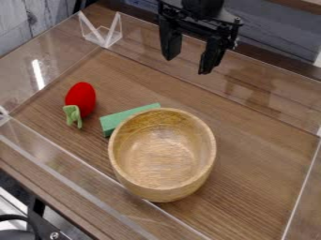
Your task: Move the red object to the right side of the table
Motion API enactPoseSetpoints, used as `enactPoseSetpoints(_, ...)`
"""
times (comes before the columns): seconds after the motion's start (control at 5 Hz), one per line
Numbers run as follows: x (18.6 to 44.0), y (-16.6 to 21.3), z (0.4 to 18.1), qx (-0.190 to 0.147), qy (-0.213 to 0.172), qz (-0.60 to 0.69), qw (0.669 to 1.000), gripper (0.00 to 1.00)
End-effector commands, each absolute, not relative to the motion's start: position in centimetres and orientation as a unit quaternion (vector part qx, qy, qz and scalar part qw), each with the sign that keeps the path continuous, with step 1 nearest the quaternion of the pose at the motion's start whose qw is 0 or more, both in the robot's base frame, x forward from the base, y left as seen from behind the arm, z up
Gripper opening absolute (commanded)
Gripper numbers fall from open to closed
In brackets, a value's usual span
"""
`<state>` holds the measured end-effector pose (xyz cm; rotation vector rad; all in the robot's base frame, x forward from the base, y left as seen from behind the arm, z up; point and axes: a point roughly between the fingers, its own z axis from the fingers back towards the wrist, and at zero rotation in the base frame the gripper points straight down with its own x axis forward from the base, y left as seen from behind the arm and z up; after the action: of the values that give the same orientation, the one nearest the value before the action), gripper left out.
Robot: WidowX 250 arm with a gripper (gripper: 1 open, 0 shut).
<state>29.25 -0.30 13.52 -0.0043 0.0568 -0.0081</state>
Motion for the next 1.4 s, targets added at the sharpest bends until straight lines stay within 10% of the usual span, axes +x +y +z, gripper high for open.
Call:
enactPoseSetpoints(0.0, 28.8, 0.1, 12.6, -0.003, 0.044, -0.008, 0.999, 1.00)
enactPoseSetpoints(0.6, 23.8, 8.5, 13.3, 0.005, 0.021, 0.079, 0.997, 1.00)
enactPoseSetpoints(1.2, 22.2, 14.0, 9.1, 0.010, 0.012, 0.154, 0.988, 1.00)
